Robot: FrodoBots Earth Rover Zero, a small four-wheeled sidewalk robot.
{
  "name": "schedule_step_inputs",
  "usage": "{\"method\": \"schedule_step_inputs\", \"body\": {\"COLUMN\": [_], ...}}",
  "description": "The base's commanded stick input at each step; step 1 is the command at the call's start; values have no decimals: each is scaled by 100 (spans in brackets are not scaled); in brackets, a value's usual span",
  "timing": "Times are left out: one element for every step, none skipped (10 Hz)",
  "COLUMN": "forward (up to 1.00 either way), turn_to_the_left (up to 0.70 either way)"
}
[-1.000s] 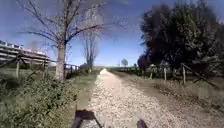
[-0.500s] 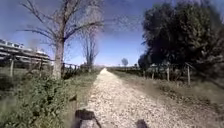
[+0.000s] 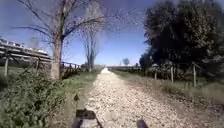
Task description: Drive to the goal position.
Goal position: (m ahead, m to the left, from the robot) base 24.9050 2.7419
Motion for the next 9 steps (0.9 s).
{"method": "schedule_step_inputs", "body": {"forward": [50,50,50,50,50,50,50,50,50], "turn_to_the_left": [0,0,0,0,0,0,0,0,0]}}
